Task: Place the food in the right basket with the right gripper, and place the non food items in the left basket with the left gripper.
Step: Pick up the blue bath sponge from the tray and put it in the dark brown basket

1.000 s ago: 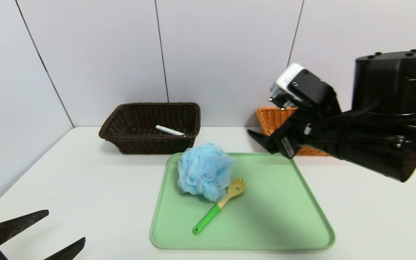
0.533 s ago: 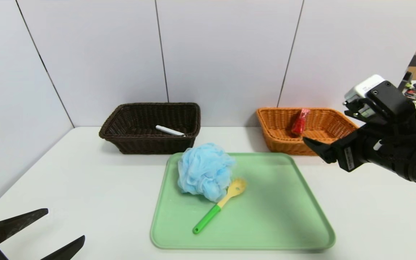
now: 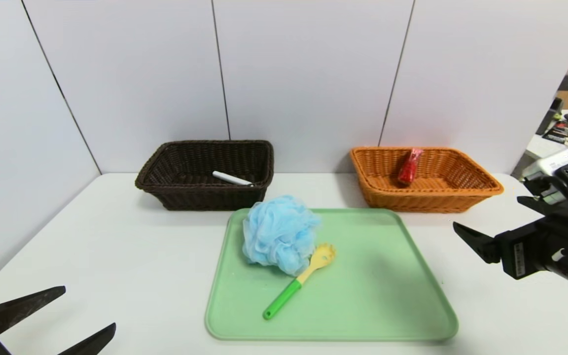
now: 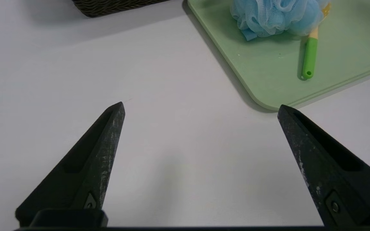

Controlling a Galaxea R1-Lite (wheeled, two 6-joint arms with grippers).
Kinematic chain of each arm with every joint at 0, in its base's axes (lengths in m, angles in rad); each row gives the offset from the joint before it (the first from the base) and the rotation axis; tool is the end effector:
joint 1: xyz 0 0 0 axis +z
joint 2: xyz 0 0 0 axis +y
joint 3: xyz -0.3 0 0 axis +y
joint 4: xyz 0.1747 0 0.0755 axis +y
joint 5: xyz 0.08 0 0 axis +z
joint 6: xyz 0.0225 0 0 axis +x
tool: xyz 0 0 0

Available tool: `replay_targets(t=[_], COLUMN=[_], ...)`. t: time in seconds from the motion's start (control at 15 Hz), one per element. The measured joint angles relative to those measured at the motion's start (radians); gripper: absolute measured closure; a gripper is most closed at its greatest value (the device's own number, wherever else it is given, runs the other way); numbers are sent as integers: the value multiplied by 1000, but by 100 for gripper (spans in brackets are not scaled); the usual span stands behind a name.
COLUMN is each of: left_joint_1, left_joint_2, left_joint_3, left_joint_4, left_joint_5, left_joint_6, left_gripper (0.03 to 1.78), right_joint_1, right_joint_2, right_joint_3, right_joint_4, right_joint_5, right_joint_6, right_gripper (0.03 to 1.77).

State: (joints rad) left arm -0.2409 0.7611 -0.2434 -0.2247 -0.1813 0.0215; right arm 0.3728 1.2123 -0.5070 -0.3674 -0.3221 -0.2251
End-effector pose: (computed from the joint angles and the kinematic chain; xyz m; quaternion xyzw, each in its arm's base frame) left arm 0.0667 -0.0206 0.1566 0.0147 0.1437 -0.2088 0.9672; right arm 0.1631 0.0561 0.1916 -0.1676 0.1543 0.0426 0.9728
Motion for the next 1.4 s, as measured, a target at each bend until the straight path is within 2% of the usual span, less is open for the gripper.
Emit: replay_targets(t=[0.53, 1.0, 1.2, 1.4], left_joint_1=[-21, -190, -238, -267], left_joint_2=[33, 288, 454, 649], left_joint_3=[-50, -236, -311, -378], left_joint_4=[3, -4, -71, -211], left_joint_5=[-11, -12, -9, -6], left_joint_6=[14, 89, 109, 132], left_gripper=[12, 12, 12, 12], right_joint_1=[-28, -14, -14, -13], right_joint_2=[-63, -63, -60, -57], right_joint_3=[81, 110, 114, 119], right_joint_4=[1, 0, 0, 0], right_joint_5=[-3, 5, 9, 29], right_joint_6=[25, 21, 20, 19], right_gripper=[11, 11, 11, 11])
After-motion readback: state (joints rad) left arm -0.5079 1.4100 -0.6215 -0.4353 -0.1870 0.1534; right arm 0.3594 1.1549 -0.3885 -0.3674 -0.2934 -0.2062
